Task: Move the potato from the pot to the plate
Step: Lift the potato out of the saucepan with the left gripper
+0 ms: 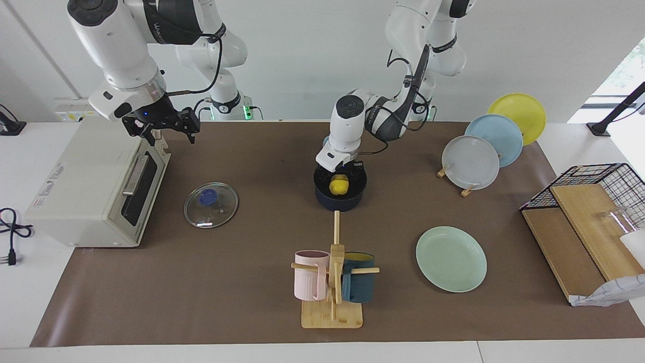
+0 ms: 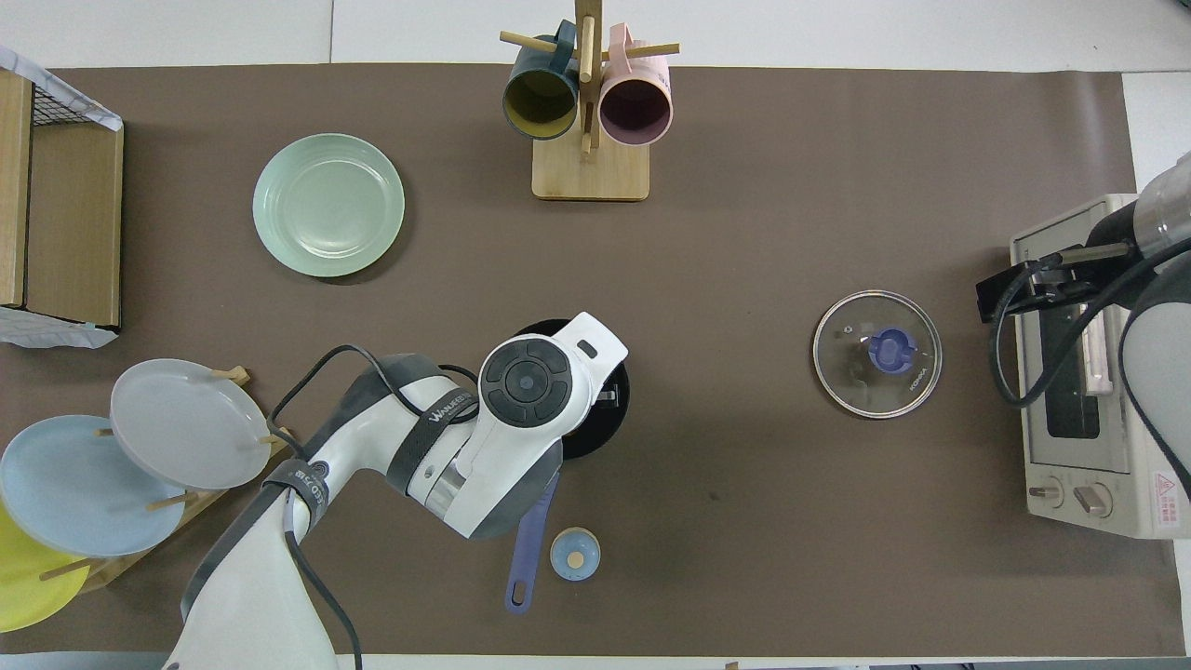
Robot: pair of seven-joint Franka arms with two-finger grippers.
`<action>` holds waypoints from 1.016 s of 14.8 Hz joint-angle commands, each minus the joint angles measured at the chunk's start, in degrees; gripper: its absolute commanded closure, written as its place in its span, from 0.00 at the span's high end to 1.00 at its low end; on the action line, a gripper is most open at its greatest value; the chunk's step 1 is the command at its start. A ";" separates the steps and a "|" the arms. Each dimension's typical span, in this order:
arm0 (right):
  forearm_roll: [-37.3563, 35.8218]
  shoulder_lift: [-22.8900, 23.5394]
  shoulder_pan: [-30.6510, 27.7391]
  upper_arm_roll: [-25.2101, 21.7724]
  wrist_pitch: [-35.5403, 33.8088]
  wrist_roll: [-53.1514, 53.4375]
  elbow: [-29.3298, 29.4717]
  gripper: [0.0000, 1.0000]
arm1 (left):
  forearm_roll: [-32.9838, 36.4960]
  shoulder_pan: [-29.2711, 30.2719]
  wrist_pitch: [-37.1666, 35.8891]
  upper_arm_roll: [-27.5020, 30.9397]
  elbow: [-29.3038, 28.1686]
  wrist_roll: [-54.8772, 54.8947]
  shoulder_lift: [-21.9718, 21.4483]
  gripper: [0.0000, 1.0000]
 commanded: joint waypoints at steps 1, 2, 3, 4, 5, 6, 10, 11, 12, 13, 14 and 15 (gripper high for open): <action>0.08 0.57 -0.76 0.53 -0.41 0.85 1.12 1.00 | 1.27 -0.22 0.53 0.60 -0.18 -0.35 -0.37 0.00; 0.00 0.65 -0.76 0.45 -0.49 0.85 1.12 1.00 | 1.27 -0.22 0.45 0.69 -0.18 -0.43 -0.54 0.00; -0.18 0.65 -0.76 0.44 -0.49 0.85 1.21 1.00 | 1.27 -0.22 0.27 0.77 -0.09 -0.44 -0.89 0.00; -0.27 0.74 -0.84 0.44 -0.49 0.85 1.30 1.00 | 1.27 -0.13 0.18 0.86 0.00 -0.35 -1.16 0.00; -1.23 0.74 -0.76 0.44 -0.49 0.93 1.56 1.00 | 1.27 0.39 -0.08 0.86 0.43 -0.43 -1.33 0.00; -2.19 0.66 -0.76 0.71 -0.49 0.93 1.82 1.00 | 1.27 1.00 -0.87 0.78 0.96 -0.44 -1.68 0.00; -2.12 0.65 -0.76 0.71 -0.49 0.93 1.82 1.00 | 0.83 2.50 -10.25 0.77 5.52 -0.09 -5.80 0.00; -1.94 0.65 -0.76 0.45 -0.41 0.93 1.82 1.00 | 0.66 3.29 -13.58 0.95 7.45 0.18 -7.21 0.00; -1.33 0.74 -1.10 -0.08 -0.14 0.85 1.82 1.00 | 0.66 5.47 -17.62 0.95 10.34 0.35 -8.01 0.00; -1.24 0.74 -2.24 -0.60 0.64 0.85 1.82 1.00 | 0.66 7.58 -21.23 0.69 13.76 0.36 -8.01 0.00; -1.24 0.74 -2.60 -0.70 0.82 0.85 1.82 1.00 | 0.48 9.69 -24.57 0.60 18.06 0.96 -7.49 0.00; -1.24 0.74 -2.78 -0.87 0.83 0.85 1.82 1.00 | -0.82 12.23 -27.30 0.77 22.28 2.88 -6.70 0.00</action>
